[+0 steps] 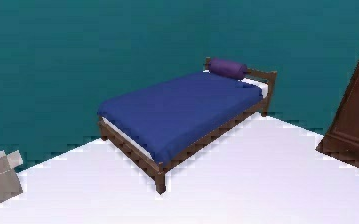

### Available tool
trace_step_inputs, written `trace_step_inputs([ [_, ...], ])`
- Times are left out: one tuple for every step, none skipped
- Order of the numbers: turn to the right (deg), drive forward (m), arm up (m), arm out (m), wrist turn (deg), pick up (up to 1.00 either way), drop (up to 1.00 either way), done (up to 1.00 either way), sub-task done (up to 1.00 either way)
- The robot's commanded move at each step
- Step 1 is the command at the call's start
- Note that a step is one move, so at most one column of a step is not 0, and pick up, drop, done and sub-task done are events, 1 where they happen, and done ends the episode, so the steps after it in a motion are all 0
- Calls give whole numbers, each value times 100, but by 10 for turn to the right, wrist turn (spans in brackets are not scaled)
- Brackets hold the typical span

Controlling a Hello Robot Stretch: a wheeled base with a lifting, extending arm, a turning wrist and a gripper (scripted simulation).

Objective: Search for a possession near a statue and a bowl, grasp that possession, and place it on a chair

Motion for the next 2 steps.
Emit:
trace_step_inputs([
  [0,0,0,0,-180,0,0,0,0],
  [0,0,-8,0,0,0,0,0,0],
])
